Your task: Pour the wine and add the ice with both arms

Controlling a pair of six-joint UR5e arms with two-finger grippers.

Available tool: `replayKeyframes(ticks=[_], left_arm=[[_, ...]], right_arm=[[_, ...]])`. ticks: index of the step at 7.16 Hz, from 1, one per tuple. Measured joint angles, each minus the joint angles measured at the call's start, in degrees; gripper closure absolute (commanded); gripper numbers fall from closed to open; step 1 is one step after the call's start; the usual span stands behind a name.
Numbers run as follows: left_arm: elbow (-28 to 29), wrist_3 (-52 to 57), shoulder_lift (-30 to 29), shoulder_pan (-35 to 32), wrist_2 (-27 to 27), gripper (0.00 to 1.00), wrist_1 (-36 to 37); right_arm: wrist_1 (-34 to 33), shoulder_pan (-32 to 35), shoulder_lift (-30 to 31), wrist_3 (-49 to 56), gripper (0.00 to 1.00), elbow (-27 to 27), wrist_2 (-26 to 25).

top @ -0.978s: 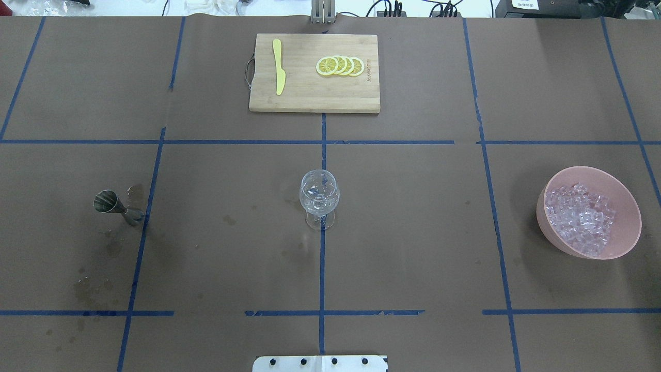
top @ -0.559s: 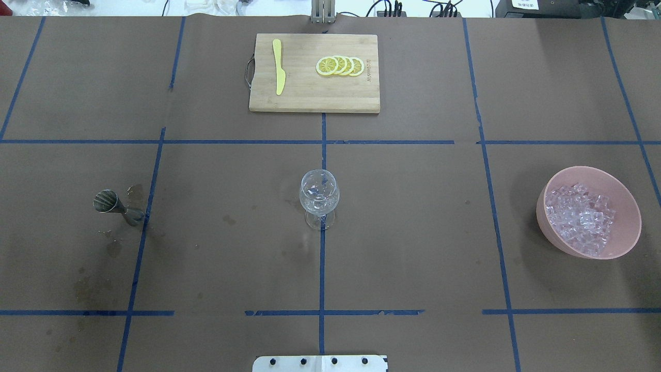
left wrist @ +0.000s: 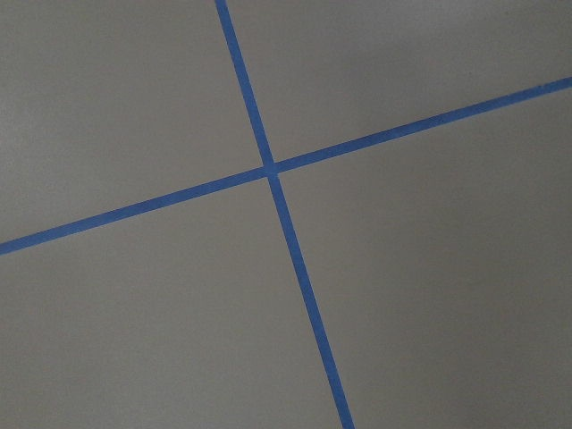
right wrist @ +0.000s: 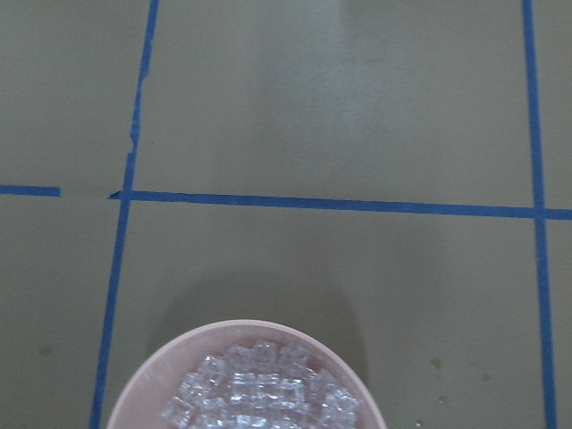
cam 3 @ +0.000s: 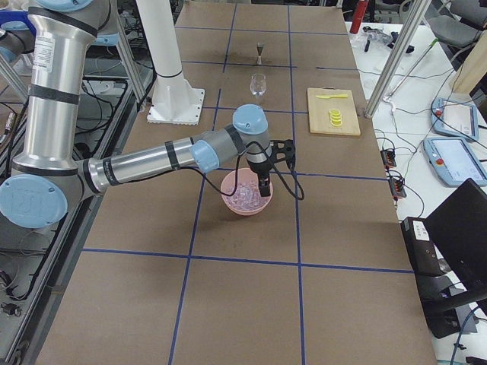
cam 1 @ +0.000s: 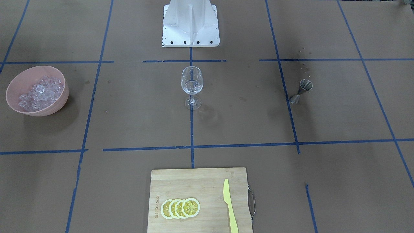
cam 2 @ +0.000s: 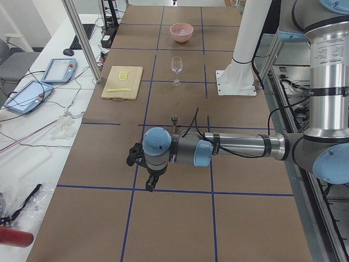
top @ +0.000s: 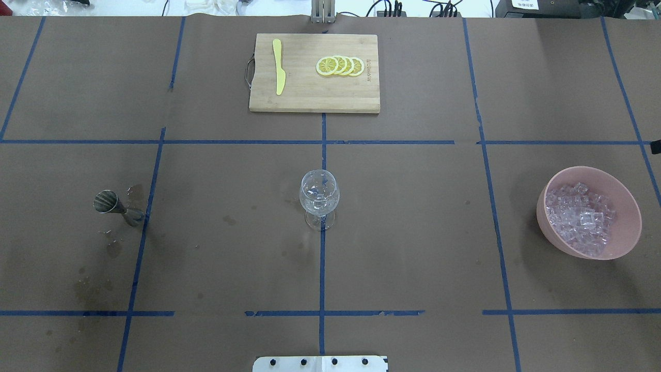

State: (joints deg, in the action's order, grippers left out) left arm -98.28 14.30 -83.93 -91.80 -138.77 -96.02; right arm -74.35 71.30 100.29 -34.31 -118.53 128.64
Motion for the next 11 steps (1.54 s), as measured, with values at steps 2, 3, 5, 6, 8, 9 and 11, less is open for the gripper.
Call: replayKeyframes(ticks=[2, 3, 5, 6, 8, 9, 11], left_arm=[[-0.02, 0.02, -0.07, 0.03, -0.03, 0.00, -1.16], [0.00, 0.02, -0.09, 0.04, -0.07, 0.00, -1.40], [0.00, 0.04, -0.09, 0.07, -0.09, 0.00, -1.58], [-0.03, 0.08, -0.12, 0.10, -0.10, 0.00, -1.61], [0.13, 0.05, -0.17, 0.13, -0.10, 0.00, -2.40], [0.32, 0.03, -0.18, 0.13, -0.10, 0.00, -2.91], [0.43, 0.04, -0.18, 0.13, -0.10, 0.00, -3.27]], right_arm=[[7.31, -9.54, 2.30, -14.77, 0.19, -1.74, -8.00], [10.86, -13.84, 4.38, -20.62, 0.24, -1.87, -12.57], [15.50, -19.84, 7.84, -25.89, 0.32, -0.84, -19.22], [18.18, -22.10, 8.57, -26.64, 0.34, 0.79, -21.21], [20.38, -26.02, 8.91, -26.99, 0.35, 2.48, -24.13], [20.62, -27.38, 8.93, -27.02, 0.35, 2.67, -24.95], [20.65, -28.94, 9.04, -26.98, 0.39, 2.81, -26.02]])
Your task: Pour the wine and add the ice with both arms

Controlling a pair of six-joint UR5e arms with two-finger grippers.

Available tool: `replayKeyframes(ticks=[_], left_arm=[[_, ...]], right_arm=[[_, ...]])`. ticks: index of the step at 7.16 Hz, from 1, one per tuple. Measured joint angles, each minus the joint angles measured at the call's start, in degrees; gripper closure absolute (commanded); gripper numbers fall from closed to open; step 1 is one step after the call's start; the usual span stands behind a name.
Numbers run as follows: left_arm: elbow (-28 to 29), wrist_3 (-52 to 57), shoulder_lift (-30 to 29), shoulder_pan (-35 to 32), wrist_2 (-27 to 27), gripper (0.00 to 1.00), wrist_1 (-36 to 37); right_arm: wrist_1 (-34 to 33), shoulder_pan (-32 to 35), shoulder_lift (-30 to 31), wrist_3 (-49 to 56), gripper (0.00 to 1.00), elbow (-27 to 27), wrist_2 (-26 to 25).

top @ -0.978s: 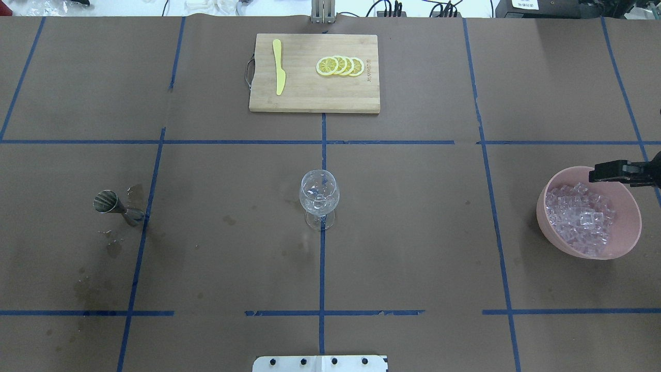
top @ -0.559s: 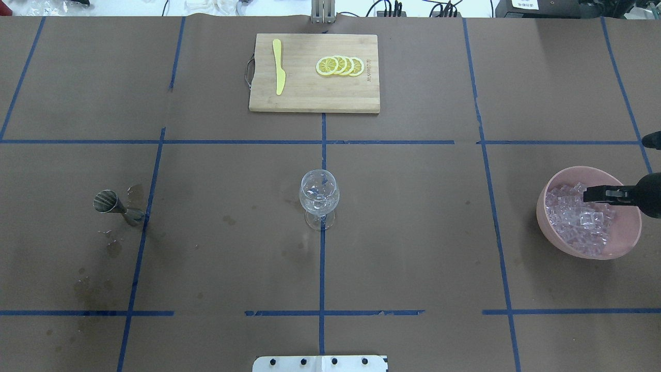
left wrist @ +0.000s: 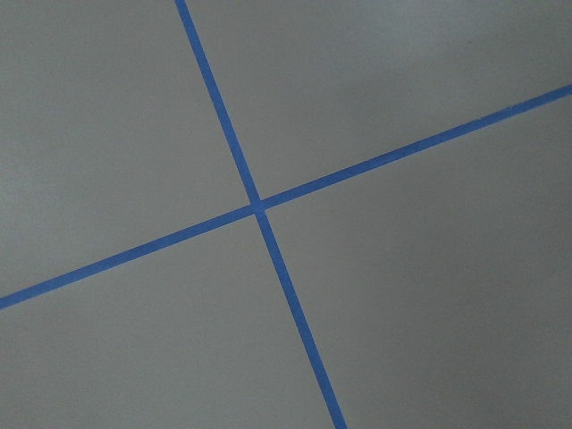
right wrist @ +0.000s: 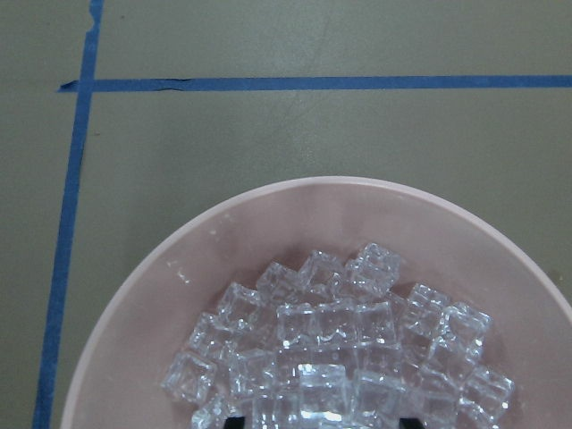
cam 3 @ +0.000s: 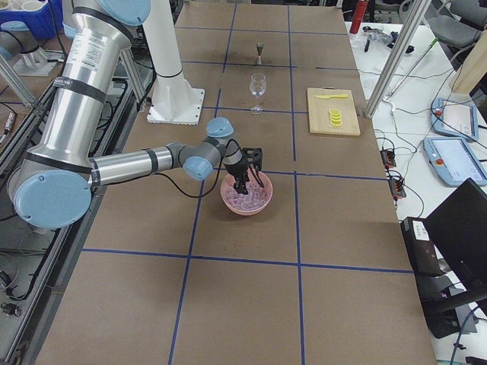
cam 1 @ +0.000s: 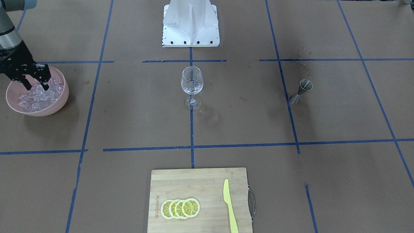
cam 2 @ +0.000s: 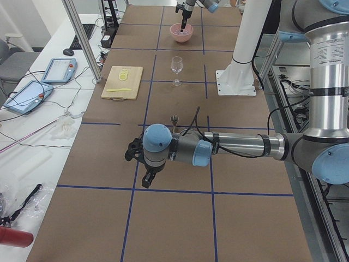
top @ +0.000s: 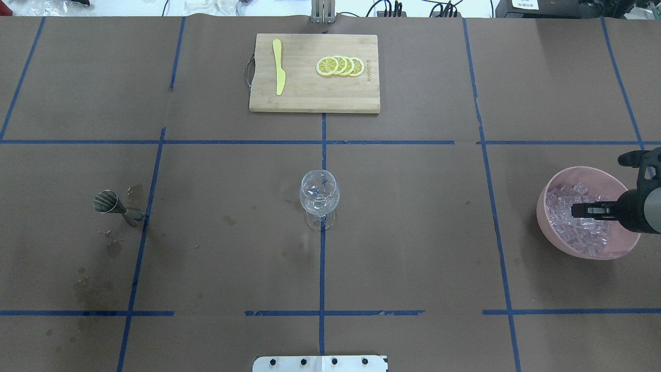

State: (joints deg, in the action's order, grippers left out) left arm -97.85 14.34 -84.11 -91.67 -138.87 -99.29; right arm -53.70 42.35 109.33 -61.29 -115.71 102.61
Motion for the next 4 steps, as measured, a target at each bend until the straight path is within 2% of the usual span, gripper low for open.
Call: replayKeyframes(ticks=[1, 2, 3, 4], left_arm=[[0.02, 0.02, 0.00, 0.00, 0.00, 0.00, -0.06], [0.06, 0.02, 0.00, 0.00, 0.00, 0.00, -0.09], [0.09, 0.05, 0.00, 0.00, -0.02, 0.00, -0.11], [0.10, 0.06, 0.00, 0.00, -0.06, 0.00, -0.11]], right_arm=[[-0.17, -0.45, 0.05, 0.04, 0.40, 0.13, -0.15], [-0.28, -0.90, 0.07, 0.13, 0.48, 0.36, -0.19], [-0.35, -1.16, 0.11, 0.31, 0.71, 0.49, -0.21], [-0.41, -1.25, 0.28, 0.55, 1.00, 0.54, -0.22]])
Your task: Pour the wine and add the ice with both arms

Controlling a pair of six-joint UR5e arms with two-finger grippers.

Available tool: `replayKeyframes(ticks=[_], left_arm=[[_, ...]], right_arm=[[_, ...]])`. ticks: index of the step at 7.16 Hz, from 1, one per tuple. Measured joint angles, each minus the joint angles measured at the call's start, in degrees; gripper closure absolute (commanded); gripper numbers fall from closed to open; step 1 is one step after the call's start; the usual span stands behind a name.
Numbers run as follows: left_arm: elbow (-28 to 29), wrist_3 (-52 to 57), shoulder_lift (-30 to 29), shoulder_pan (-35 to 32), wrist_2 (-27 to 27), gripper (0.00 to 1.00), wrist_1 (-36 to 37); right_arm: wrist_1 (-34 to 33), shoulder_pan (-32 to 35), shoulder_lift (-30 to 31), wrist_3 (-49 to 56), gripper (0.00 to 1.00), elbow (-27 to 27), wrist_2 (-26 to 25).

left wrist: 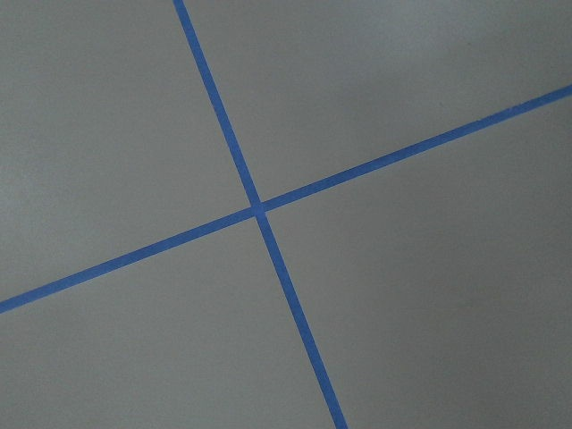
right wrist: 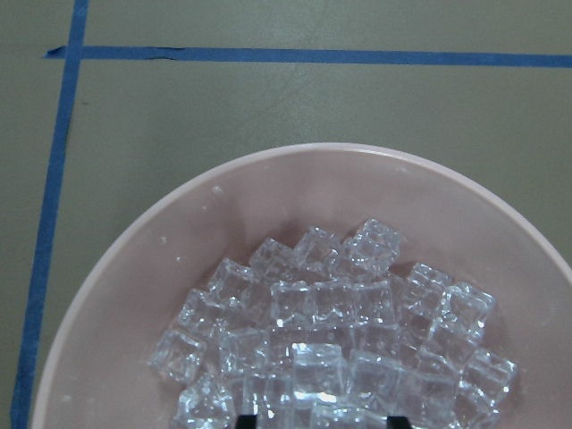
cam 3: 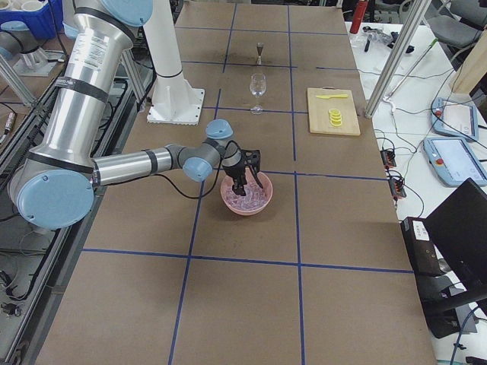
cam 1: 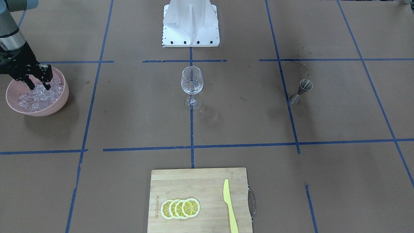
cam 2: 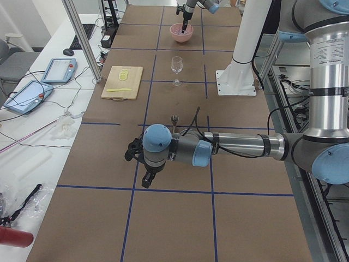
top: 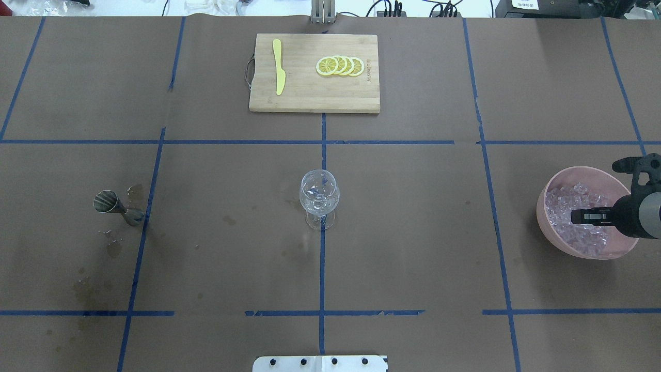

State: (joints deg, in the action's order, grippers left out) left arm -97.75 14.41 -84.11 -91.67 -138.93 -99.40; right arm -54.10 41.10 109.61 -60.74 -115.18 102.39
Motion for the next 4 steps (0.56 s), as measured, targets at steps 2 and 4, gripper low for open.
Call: replayKeyframes(ticks=[2, 4], left_arm=[[0.04, 0.01, 0.01, 0.00, -0.03, 0.00, -0.11], [0.09, 0.03, 0.08, 0.00, -0.03, 0.00, -0.39]], right_arm=[[-0.03, 0.06, 0.47, 0.48, 1.00, 0.00, 0.00], [-0.04, 0.34, 0.57, 1.23, 1.00, -0.87, 0.28]])
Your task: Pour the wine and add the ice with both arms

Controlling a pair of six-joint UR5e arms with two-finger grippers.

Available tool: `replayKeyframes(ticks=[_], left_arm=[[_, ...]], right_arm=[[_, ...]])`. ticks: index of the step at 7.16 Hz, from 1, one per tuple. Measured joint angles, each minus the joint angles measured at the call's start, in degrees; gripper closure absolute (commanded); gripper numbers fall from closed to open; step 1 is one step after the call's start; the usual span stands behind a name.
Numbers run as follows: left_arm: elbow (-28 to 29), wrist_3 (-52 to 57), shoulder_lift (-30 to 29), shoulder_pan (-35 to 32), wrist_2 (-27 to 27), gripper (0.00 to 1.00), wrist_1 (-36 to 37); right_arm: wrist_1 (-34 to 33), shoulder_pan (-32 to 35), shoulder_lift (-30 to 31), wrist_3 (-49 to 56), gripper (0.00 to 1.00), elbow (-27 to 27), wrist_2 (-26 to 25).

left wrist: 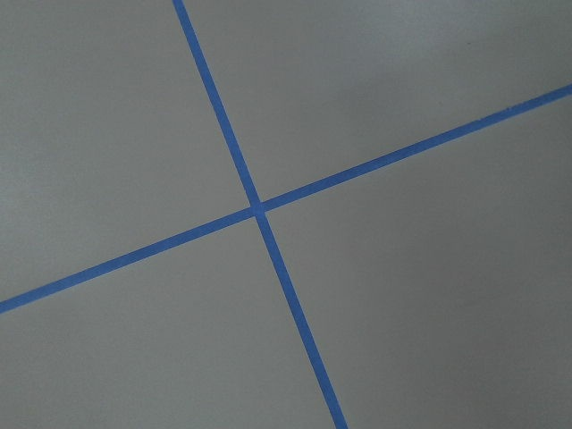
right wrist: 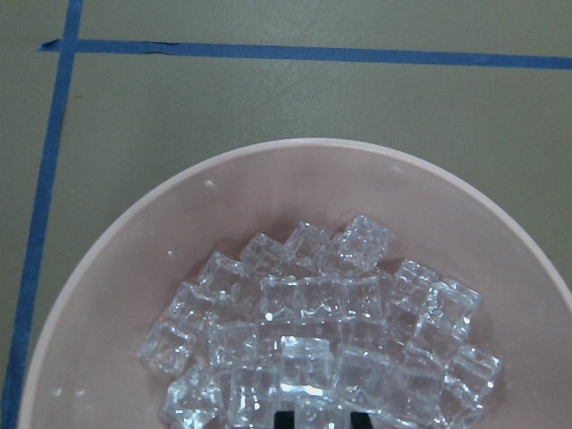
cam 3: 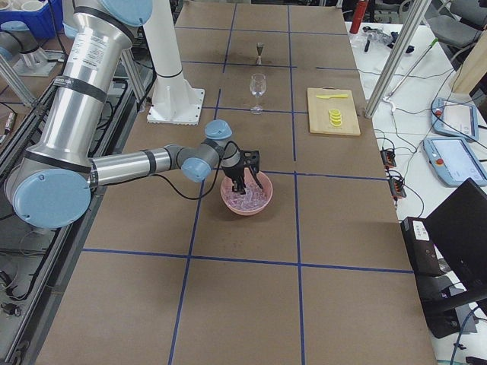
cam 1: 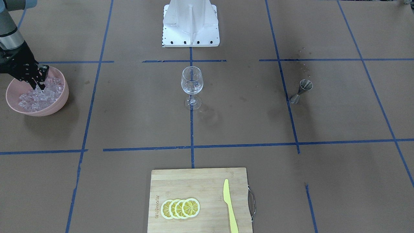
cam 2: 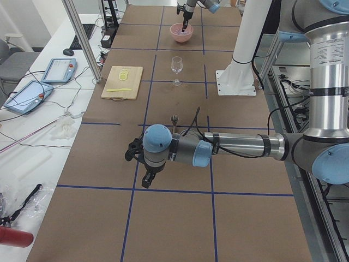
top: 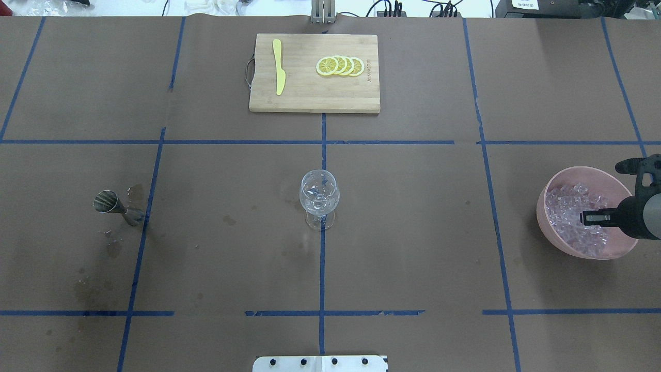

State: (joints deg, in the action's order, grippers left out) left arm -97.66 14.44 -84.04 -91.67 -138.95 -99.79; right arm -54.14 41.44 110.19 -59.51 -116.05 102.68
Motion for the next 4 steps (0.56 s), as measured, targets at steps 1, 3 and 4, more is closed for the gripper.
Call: replayKeyframes(ticks=[1, 3, 4], left_arm=[[0.00, 0.02, 0.00, 0.00, 0.00, 0.00, -0.04], [-0.06, 0.22, 0.21, 0.00, 0.13, 0.00, 0.02], [-0.02, 0.29, 0.46, 0.00, 0.23, 0.00, 0.10]], right_arm=[[0.00, 0.33, -0.04, 0.24, 1.00, -1.26, 0.52], [-0.02, 1.23, -1.35, 0.58, 1.00, -4.75, 1.89], [-0.05, 1.24, -3.92, 0.71, 1.00, -5.75, 2.79]])
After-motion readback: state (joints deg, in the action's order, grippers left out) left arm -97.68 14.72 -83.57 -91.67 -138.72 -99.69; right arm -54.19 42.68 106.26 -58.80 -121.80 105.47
